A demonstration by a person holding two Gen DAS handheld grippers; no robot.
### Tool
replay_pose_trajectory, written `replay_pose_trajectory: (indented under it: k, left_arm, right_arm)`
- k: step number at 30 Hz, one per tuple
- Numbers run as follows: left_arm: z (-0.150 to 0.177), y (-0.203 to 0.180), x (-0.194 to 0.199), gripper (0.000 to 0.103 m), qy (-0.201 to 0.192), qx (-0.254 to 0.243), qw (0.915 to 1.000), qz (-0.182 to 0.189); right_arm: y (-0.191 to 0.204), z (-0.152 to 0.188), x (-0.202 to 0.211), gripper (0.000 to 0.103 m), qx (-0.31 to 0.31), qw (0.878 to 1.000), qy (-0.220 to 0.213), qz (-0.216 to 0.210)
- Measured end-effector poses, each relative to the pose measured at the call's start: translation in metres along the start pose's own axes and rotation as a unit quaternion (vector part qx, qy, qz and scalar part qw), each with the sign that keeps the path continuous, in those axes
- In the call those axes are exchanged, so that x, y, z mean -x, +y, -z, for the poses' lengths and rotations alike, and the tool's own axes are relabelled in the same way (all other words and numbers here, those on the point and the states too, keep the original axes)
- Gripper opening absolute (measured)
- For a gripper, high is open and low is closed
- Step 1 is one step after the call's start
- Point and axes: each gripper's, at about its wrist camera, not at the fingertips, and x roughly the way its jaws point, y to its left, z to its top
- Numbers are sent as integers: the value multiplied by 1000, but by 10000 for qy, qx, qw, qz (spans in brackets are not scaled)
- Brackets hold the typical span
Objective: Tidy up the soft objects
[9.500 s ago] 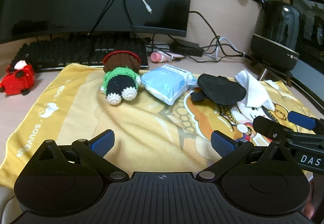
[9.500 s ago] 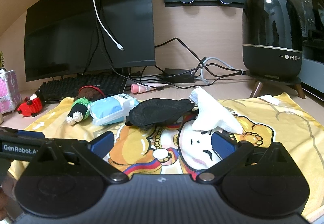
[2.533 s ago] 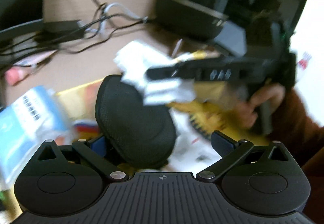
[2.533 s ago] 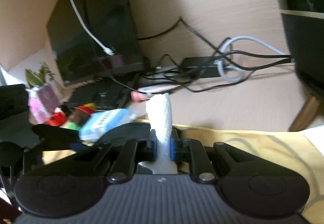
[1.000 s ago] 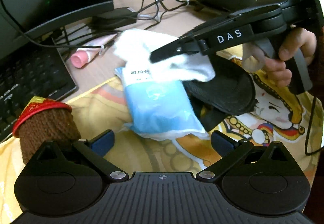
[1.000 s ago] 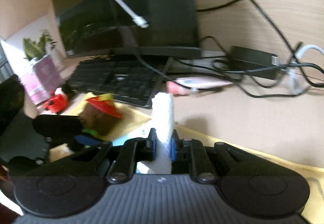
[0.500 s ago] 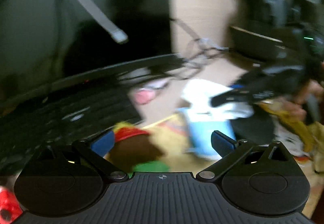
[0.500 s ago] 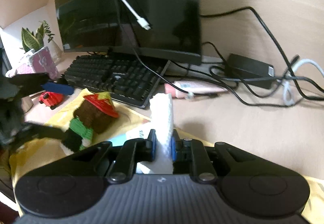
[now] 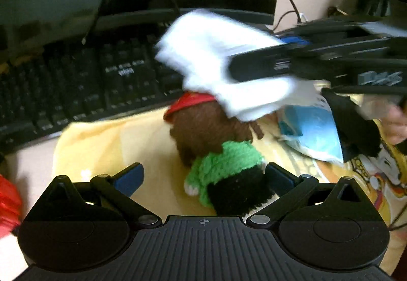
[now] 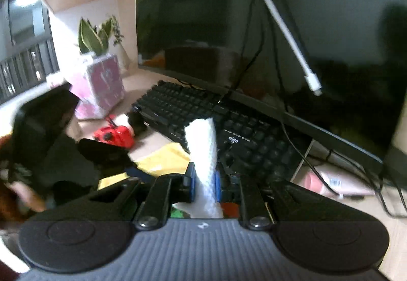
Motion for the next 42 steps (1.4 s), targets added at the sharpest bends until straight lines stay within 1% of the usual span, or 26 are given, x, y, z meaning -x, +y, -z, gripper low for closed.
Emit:
replay_pose_trajectory:
  k: [2,4,6,10,13,17,20,24,27,30,31,33,35,37,39,42]
  left_arm:
    - [1,-1,2,103,2,-12,10000,-18]
    - [2,-3,6,103,-24,-53,10000,-54]
    - [3,-6,9,103,-35,-98,9999,8]
    - [5,-17,15,103,-49,-338,9993,146]
    - [7,-20,15,103,-41,-480,9987,179]
    - [9,-17,15,103,14,-460,9987,197]
    - [9,-11,15,103,31,-431,9985,338]
    - [7,-7,15,103,52,-369,9961,795]
    - [9,-12,13,103,79,-528,9952,815]
    - [10,-13,8,103,162,-567,9954,753]
    - [10,-13,7,103,187,-555,9956,732]
    - [11,-9,5,103,234,-491,9961,701]
    - [11,-5,2,103,263,-412,9967,655]
    - [10,-3,3,103,209,-340,9978,524]
    - [6,-8,8,103,1,-375,9988,327]
    - [0,-24,22,103,-477,-534,9974,-92]
  right_arm:
    - [0,5,-9,16,-106,9999,99,-65]
    - [1,9,-8,17,-139,9999,70,-67]
    - [3,12,-4,17,-148,9998,75,-70]
    - [9,16,3,17,-169,9992,191,-302]
    - [18,20,3,17,-46,9989,305,-344]
    - [16,28,2,17,-187,9981,442,-384]
    - [10,39,7,17,-519,9958,540,-524]
    - [3,54,21,17,-852,9915,626,-763]
    - [-4,63,33,16,-1084,9884,579,-889]
    - [-10,71,46,16,-1258,9872,487,-846]
    - [-13,74,52,16,-1290,9877,397,-785]
    - [-20,78,68,16,-1410,9876,103,-686]
    - [-35,83,87,16,-1688,9829,-270,-682]
    - [-49,89,100,16,-1889,9790,-543,-542]
    - [-62,96,108,16,-2064,9752,-722,-357]
    - [-78,104,110,16,-2252,9709,-816,-82]
